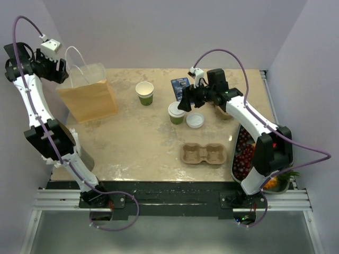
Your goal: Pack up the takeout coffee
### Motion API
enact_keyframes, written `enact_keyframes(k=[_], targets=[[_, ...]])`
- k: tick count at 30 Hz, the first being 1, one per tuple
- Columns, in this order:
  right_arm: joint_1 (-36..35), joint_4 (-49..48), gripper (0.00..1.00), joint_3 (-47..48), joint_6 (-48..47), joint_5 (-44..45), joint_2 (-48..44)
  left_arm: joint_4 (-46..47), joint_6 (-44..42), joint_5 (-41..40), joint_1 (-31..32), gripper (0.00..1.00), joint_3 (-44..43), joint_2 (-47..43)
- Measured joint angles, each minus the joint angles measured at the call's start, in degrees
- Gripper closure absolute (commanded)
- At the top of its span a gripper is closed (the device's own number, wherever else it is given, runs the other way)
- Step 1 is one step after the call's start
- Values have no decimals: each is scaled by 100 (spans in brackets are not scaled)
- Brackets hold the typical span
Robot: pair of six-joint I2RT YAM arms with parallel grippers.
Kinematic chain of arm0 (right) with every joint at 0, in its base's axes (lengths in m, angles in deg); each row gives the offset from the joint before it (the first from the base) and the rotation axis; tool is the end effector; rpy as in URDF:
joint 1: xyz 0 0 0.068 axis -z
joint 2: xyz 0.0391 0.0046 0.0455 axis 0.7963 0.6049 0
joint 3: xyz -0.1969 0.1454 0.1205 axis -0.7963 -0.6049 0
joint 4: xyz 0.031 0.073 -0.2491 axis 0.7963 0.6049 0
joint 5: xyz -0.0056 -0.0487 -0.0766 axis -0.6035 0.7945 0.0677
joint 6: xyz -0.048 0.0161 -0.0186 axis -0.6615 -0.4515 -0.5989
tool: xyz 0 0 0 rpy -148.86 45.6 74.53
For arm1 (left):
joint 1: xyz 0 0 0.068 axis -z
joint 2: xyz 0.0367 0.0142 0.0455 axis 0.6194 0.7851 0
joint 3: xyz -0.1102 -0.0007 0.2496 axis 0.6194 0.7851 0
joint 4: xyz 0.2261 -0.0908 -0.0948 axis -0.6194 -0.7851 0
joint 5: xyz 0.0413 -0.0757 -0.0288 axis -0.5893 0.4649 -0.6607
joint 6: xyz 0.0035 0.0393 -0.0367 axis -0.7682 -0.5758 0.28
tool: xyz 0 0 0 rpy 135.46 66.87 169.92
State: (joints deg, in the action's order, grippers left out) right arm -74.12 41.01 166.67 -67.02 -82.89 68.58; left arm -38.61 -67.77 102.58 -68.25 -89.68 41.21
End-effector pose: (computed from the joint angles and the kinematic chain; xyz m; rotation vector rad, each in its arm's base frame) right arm 0.3499 0.1557 0.3094 -0.6792 2.1198 0.7893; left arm 0.3793 0.1955 0.4054 0.4552 2.0638 0.0217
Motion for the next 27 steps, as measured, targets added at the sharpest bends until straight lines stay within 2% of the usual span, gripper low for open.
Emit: enact_keyframes(k=[8,13,15,17,19,23,27], targets=[[0,31,12,50,2,-2,302,-101,-229,313,24,38,-361,573],[4,50,12,55,-2,0,310,-101,-328,487,72,49,-494,776],[4,52,12,55,-4,2,310,-125,-417,566,125,64,-494,776],[4,52,12,55,-9,2,310,-192,-540,627,197,72,-494,776],[4,52,12,55,-9,7,310,-293,-728,649,284,74,-492,776],[4,55,12,55,-11,11,310,-452,-1036,680,437,83,-356,680],[4,57,12,55,-63,22,310,-549,-1189,715,492,85,81,319]])
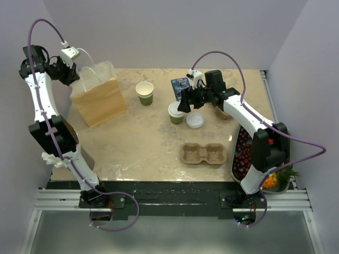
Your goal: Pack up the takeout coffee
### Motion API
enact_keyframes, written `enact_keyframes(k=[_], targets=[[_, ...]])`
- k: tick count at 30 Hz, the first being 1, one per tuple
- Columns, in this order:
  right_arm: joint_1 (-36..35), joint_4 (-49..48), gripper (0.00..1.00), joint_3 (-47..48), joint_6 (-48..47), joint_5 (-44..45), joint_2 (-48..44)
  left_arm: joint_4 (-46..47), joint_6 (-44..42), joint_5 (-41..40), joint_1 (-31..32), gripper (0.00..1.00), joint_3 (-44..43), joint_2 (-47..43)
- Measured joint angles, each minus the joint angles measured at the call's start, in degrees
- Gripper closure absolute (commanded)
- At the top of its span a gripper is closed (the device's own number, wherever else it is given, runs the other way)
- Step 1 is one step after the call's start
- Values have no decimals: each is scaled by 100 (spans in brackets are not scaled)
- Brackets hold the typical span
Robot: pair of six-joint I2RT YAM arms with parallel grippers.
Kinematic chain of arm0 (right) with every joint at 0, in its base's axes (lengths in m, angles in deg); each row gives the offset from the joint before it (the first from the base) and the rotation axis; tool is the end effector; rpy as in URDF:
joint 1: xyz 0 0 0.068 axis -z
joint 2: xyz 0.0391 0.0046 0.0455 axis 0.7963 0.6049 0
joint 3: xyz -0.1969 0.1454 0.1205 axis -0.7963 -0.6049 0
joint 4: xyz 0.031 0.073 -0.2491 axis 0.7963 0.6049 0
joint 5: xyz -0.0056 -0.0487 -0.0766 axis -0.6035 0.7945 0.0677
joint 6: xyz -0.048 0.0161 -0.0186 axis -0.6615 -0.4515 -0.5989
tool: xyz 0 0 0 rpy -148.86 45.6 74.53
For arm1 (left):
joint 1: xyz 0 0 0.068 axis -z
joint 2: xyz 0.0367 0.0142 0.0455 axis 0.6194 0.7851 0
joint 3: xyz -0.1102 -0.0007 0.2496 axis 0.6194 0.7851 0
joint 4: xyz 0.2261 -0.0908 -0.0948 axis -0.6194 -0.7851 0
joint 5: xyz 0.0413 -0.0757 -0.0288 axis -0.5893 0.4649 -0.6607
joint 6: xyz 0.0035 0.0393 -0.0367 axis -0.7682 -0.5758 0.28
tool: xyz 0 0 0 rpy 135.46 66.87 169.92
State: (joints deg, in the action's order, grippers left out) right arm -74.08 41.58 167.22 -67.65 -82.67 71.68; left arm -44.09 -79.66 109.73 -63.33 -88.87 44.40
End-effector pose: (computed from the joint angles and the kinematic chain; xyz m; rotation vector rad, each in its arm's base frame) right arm 0.3596 0.1591 0.2918 -0.6848 2.1715 0.7837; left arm 0.4026 0.1621 0.3731 0.7632 2.0274 -0.1501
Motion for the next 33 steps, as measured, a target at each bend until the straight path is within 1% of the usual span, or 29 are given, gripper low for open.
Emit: enact_keyframes(k=[1,3,4,9,12,15,17,22,25,28,30,32,33], targets=[[0,2,12,0,-26,0,0,-46,-35,0,2,87,146,-138],[0,2,12,0,-55,0,-2,-66,-79,-9,2,98,503,-474],[0,4,12,0,-63,0,-9,-96,-92,-2,2,100,669,-654],[0,31,13,0,-96,-2,-76,-59,-181,109,44,100,1508,-1768],[0,39,13,0,-109,-24,-138,70,-188,142,328,100,2094,-2586],[0,42,14,4,-138,-149,-197,411,-120,107,896,100,2992,-3501],[-2,46,15,39,-162,-264,-214,776,81,85,1235,100,3764,-4151],[-46,42,19,258,-293,-588,-286,1375,658,-87,1552,100,5246,-5355],[-133,31,20,358,-378,-741,-501,1615,911,-129,1679,100,5737,-5722],[-319,-44,24,372,-514,-778,-846,1768,1132,-153,1821,100,6063,-5947],[-542,-98,29,402,-667,-793,-1097,1893,1250,-157,1899,100,6148,-6008],[-874,-118,35,479,-914,-763,-1322,2013,1379,-162,1963,100,6166,-6024],[-1071,-133,37,544,-1043,-745,-1405,2087,1456,-160,1996,100,6166,-6022]])
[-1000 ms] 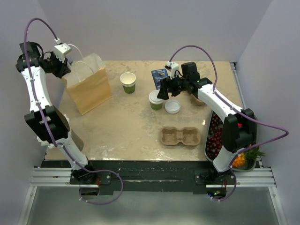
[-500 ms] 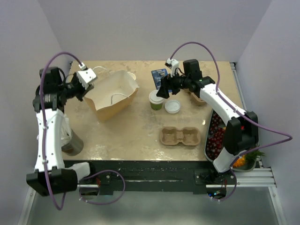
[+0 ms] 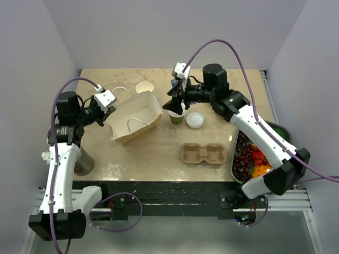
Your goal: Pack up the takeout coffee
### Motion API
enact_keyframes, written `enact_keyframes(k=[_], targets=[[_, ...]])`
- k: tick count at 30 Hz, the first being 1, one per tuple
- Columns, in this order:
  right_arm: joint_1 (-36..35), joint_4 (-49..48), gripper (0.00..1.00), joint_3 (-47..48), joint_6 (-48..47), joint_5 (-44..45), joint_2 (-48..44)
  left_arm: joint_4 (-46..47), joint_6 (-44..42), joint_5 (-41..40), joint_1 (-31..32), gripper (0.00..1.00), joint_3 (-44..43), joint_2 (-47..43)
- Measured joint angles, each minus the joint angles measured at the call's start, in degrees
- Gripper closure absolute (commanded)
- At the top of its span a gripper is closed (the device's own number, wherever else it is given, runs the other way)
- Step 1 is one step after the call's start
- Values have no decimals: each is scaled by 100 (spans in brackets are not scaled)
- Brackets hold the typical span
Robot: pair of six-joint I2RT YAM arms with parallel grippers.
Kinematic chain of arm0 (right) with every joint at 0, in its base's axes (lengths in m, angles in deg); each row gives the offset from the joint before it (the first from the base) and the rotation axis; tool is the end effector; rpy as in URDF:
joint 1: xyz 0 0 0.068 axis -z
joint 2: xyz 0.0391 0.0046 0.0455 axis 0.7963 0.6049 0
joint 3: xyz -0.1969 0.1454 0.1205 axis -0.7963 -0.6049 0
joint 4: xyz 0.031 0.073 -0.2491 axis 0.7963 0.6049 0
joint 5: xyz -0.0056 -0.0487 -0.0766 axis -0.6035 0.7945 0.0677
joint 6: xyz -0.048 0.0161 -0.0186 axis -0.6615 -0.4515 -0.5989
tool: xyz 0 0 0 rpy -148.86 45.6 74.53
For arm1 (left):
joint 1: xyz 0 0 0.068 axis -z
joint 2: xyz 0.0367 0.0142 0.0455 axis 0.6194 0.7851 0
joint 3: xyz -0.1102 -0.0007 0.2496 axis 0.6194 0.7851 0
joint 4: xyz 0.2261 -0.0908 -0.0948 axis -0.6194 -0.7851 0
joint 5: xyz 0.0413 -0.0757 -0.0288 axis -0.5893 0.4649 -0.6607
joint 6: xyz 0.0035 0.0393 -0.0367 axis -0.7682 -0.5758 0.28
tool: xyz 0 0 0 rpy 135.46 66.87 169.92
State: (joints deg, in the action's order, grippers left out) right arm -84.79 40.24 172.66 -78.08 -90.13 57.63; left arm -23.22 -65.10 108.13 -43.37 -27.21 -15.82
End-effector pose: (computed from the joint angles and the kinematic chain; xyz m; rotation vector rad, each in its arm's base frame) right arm 0.2729 0.1959 0.4126 -1.0908 1.5898 0.8703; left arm 0.1947 -0.0056 0.3716 0.8961 1.7412 -0.2641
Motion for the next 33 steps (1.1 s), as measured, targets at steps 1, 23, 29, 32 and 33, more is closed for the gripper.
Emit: enact_keyframes(k=[1,23,29,32,33], targets=[[-195,0,37,68,-140,28,-50,72,63,-2,35,100,0,9],[-2302,-90,49,481,-2286,1504,756,789,697,0,295,100,295,17],[-3314,313,48,-291,-3320,1681,470,872,929,26,295,100,382,0],[-3493,542,46,-505,-3788,1825,361,922,1056,66,295,100,402,-9],[-3495,592,45,-531,-3945,1884,332,935,1075,72,295,100,409,-11]])
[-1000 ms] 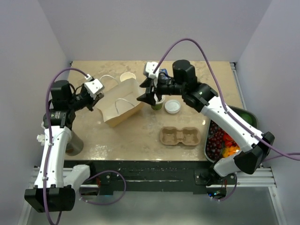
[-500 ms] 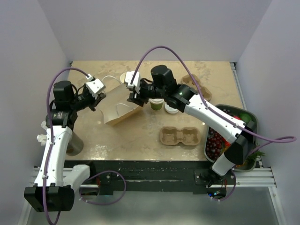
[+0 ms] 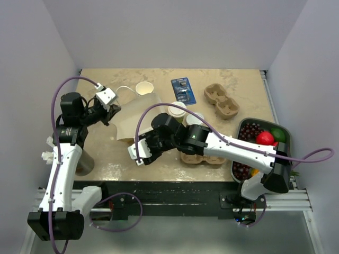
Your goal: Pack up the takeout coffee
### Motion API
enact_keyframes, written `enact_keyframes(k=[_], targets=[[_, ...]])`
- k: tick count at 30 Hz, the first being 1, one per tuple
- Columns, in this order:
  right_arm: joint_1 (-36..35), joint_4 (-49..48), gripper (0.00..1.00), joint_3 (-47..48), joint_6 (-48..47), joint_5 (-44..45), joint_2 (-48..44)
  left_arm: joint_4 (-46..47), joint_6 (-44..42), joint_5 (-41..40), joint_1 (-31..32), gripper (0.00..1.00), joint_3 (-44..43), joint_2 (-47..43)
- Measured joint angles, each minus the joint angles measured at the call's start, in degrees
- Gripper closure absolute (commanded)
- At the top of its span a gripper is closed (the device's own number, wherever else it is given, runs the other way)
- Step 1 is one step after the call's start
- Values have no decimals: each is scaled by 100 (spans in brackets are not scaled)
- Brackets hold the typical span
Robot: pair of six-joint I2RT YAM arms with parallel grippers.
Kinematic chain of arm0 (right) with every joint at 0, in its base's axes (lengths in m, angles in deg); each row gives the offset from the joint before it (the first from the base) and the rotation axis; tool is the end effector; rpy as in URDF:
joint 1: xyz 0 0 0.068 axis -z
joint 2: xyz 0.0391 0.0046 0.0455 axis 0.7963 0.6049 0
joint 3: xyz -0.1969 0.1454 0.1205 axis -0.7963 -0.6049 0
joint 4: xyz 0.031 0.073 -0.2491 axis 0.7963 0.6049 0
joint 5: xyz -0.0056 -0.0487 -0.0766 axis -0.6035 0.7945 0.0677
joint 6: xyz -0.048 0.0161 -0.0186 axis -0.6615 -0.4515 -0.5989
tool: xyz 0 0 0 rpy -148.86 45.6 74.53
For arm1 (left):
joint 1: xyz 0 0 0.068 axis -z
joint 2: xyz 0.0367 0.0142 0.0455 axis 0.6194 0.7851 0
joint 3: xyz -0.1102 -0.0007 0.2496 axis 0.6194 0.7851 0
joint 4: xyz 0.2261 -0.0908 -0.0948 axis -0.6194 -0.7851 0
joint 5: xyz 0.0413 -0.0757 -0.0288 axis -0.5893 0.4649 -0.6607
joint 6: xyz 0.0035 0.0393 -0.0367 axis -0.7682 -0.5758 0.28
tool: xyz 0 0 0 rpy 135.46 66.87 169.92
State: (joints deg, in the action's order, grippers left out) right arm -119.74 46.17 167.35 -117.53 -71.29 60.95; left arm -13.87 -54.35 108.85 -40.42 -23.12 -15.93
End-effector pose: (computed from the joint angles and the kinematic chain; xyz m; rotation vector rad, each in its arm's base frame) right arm 0.1272 0.3275 0.3501 -1.9360 0.9803 0.5173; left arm 0.2034 -0.0156 0.3634 0.7974 1.7197 -0.3868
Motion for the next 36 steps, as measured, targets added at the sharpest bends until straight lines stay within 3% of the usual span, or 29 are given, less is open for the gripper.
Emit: enact_keyframes(k=[6,10,12,20,25,30,36], targets=[[26,46,40,-195,-527,387,-210,28,92,48,0,100,4,0],[26,57,19,-153,-481,579,-243,42,101,105,0,100,4,0],[26,7,16,-92,-424,664,-308,42,101,111,0,100,4,-4],[208,20,20,625,466,621,-1034,2,74,168,2,100,105,-286],[1462,319,26,761,1071,372,-1572,-26,-59,203,4,100,94,-468],[3036,946,27,-7,872,-149,-1971,-212,-332,295,4,100,-90,-376],[3622,1436,32,-1604,376,-723,-1827,-518,-664,306,4,100,-240,-289]])
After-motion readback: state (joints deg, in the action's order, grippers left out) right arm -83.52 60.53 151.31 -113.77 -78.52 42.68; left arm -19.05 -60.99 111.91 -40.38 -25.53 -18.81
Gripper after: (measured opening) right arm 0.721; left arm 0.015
